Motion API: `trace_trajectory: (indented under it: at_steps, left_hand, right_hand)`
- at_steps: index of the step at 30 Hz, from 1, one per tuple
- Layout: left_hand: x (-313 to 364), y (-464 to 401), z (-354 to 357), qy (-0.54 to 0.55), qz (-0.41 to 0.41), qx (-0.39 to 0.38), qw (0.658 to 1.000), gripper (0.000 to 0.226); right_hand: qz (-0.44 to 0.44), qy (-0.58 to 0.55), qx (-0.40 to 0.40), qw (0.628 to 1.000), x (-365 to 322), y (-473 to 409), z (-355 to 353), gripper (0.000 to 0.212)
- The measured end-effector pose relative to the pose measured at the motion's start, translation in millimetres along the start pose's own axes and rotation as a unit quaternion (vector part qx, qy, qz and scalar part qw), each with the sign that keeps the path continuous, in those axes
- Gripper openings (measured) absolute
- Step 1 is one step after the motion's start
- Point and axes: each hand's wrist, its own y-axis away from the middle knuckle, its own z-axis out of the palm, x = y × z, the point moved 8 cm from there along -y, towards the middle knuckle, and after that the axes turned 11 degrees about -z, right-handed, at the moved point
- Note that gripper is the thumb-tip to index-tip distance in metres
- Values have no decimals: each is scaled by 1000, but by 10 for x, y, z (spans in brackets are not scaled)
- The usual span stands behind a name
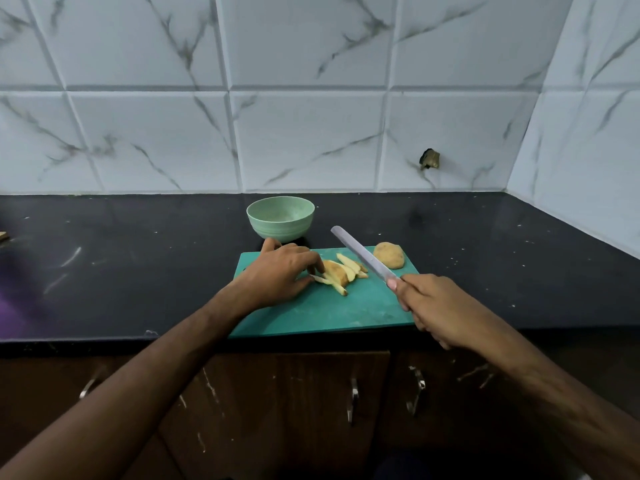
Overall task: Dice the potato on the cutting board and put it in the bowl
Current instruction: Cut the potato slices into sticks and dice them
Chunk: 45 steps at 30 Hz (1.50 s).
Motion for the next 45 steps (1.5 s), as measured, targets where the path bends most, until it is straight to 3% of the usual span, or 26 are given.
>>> trace_trajectory:
  at_steps: [9, 13, 20, 25, 28, 31, 34, 38, 45]
  left_hand:
    - [-130, -22, -4, 88, -67, -4, 994, 17]
    - [-317, 44, -97, 138, -122, 35, 982, 17]
    - [-533, 347, -246, 177, -134, 72, 973, 20]
    - [-567, 528, -241, 174, -121, 59, 975, 15]
    - [-522, 523, -184, 156, -115, 45, 980, 19]
    - [-419, 494, -136, 125, -107, 27, 986, 17]
    - [-343, 488, -121, 123, -94, 17, 988, 17]
    - [-329, 500, -81, 136, -85, -3, 987, 15]
    - [-347, 542, -39, 126, -70, -2, 990, 15]
  right_hand:
    - [-17, 32, -84, 996, 50, 167, 38, 43]
    - [-72, 157, -139, 975, -127, 187, 161, 43]
    - [-155, 277, -96, 943, -451, 86, 473, 38]
    - [-93, 343, -31, 934, -408, 16, 333, 34]
    - [-43, 303, -34, 951, -277, -131, 254, 42]
    - [28, 92, -75, 993, -111, -214, 226, 47]
    - [62, -36, -93, 993, -100, -177, 192, 47]
    - [46, -20, -116, 992, -164, -43, 245, 47]
    - [-25, 178, -92, 979, -404, 141, 290, 47]
